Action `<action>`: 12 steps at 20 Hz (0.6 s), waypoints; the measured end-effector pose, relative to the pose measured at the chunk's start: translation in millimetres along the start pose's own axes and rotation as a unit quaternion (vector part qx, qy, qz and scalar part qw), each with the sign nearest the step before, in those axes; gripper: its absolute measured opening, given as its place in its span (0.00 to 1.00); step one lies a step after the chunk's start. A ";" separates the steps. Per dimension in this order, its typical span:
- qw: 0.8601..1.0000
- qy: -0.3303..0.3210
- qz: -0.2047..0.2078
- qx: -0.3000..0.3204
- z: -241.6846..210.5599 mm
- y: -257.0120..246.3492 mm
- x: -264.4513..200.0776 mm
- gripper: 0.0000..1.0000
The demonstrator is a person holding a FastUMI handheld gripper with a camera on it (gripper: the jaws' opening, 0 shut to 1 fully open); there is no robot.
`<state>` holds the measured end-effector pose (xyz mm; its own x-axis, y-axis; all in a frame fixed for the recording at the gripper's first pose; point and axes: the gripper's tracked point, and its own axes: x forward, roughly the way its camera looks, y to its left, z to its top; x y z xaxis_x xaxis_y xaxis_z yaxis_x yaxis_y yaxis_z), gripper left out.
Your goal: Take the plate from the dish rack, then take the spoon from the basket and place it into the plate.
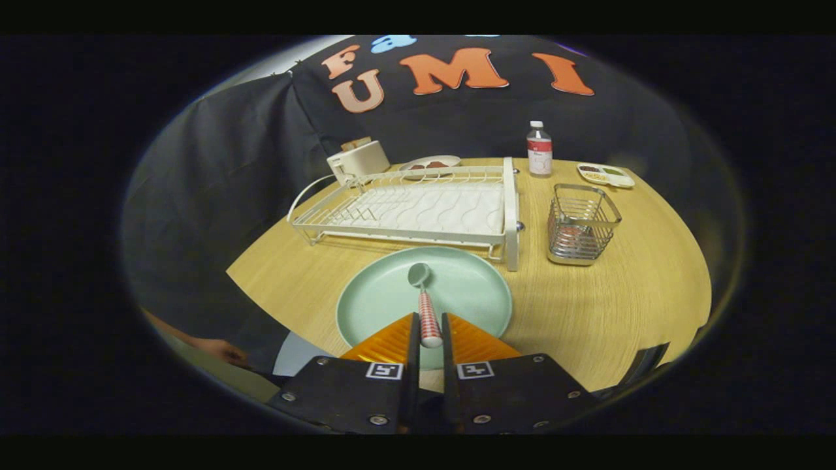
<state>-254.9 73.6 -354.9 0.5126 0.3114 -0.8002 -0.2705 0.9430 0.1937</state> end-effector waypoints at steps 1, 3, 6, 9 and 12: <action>1.000 0.011 0.000 0.001 -5.8 -1.4 1.2 0.17; 1.000 0.029 -0.003 0.005 -14.3 -4.1 2.4 0.18; 1.000 0.024 -0.018 0.005 -8.7 -11.6 -1.0 0.24; 1.000 -0.007 -0.026 0.004 21.6 -16.5 -13.7 0.34; 0.998 -0.057 -0.035 0.000 70.1 -21.6 -30.7 0.43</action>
<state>-207.6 51.8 -294.7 0.6203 0.2561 -0.7414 -0.2308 0.9630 0.1395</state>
